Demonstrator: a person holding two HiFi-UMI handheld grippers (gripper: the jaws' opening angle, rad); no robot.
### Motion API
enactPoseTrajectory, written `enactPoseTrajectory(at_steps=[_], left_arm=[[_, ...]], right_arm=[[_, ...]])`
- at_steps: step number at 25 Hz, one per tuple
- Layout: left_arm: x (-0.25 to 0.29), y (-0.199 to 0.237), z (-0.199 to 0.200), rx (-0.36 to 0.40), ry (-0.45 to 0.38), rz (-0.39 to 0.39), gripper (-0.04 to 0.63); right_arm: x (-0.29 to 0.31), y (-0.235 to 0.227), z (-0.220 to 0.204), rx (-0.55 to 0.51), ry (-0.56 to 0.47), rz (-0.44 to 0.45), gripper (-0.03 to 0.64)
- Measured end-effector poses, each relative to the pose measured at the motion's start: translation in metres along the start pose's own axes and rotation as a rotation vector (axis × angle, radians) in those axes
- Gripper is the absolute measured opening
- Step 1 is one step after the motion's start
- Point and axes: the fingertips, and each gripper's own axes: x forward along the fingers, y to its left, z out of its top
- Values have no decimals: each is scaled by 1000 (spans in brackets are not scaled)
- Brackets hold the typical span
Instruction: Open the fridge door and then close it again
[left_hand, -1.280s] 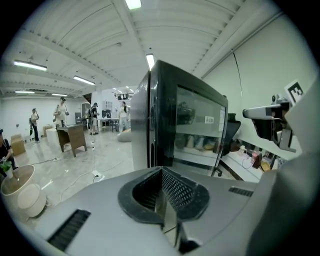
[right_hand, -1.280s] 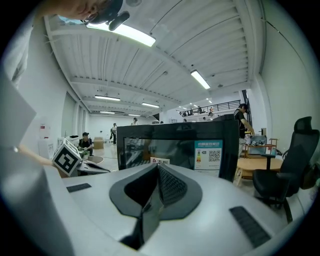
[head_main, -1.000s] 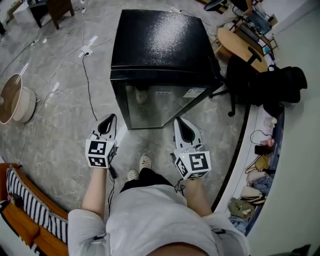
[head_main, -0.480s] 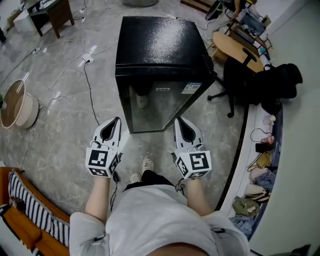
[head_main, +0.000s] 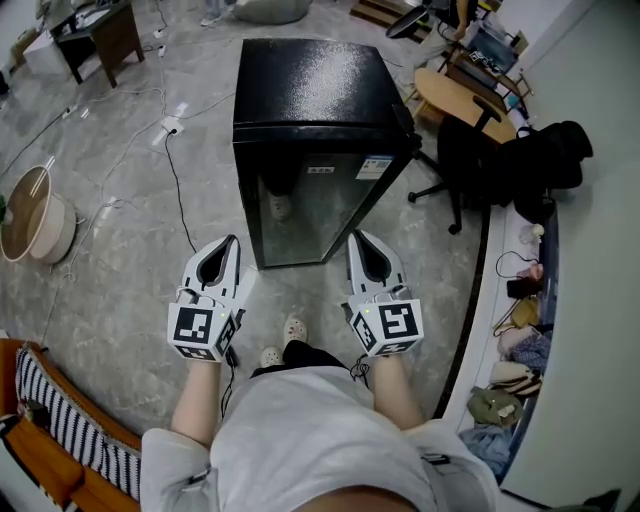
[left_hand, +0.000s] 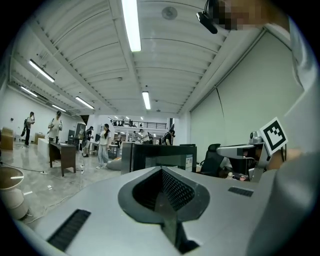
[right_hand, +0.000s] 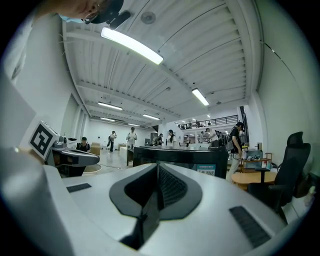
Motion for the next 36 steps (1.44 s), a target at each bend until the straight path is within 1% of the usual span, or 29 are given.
enactPoseTrajectory(at_steps=[14, 36], left_arm=[[-29, -12, 20, 17, -68, -3, 14], [-40, -21, 27, 6, -90, -23, 15]], right_arm=[[-25, 17, 16, -22, -42, 6, 25], [-43, 24, 26, -18, -60, -11, 25]])
